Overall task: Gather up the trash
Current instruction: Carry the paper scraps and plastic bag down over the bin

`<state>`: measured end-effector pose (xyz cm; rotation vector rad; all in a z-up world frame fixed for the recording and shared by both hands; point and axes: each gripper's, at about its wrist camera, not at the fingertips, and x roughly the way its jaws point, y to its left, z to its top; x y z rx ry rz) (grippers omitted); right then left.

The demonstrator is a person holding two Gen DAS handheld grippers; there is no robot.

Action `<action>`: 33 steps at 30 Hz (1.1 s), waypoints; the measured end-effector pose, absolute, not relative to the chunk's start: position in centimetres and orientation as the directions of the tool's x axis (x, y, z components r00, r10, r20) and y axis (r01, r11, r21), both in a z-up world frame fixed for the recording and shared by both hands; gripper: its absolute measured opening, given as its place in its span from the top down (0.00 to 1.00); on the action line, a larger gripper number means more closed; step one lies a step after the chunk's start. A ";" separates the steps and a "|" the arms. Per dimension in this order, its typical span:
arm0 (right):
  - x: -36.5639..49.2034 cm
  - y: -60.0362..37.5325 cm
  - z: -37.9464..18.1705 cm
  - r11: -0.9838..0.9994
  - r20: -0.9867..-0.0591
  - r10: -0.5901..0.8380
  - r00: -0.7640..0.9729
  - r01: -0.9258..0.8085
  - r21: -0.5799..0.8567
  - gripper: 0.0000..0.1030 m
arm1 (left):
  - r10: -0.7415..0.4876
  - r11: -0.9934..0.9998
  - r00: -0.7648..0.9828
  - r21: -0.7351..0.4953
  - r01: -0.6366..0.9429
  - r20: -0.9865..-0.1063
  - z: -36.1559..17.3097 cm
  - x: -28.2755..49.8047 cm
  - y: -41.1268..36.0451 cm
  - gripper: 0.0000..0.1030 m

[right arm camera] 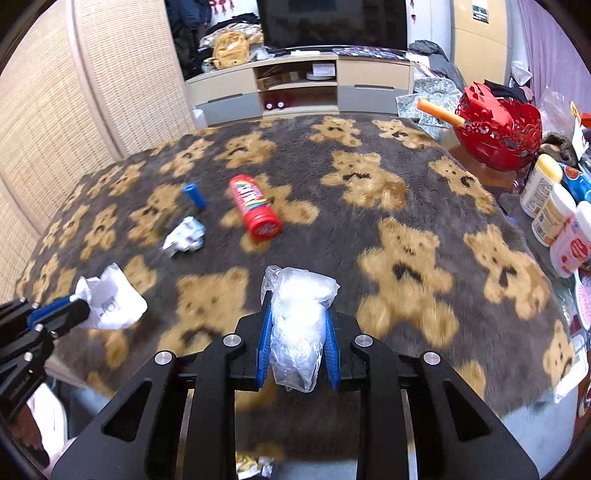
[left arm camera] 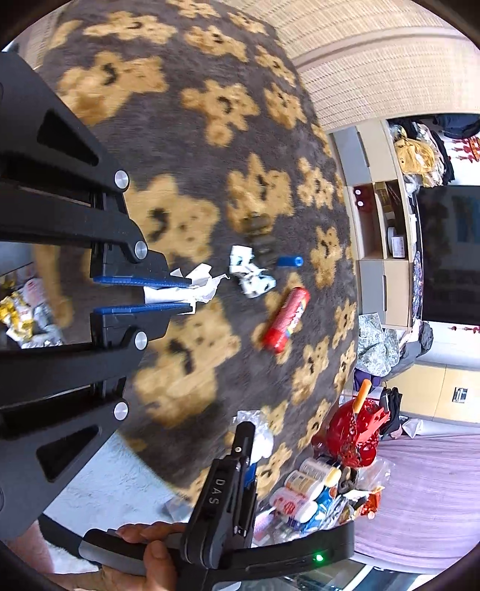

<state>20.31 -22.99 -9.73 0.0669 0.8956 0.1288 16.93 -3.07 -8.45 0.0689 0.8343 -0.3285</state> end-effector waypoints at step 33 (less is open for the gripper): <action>2.9 -17.6 -22.0 0.963 -0.860 0.270 0.433 -0.101 0.251 0.75 | -0.299 0.946 0.457 -0.197 0.257 -0.838 -22.1 0.4 -1.9 0.94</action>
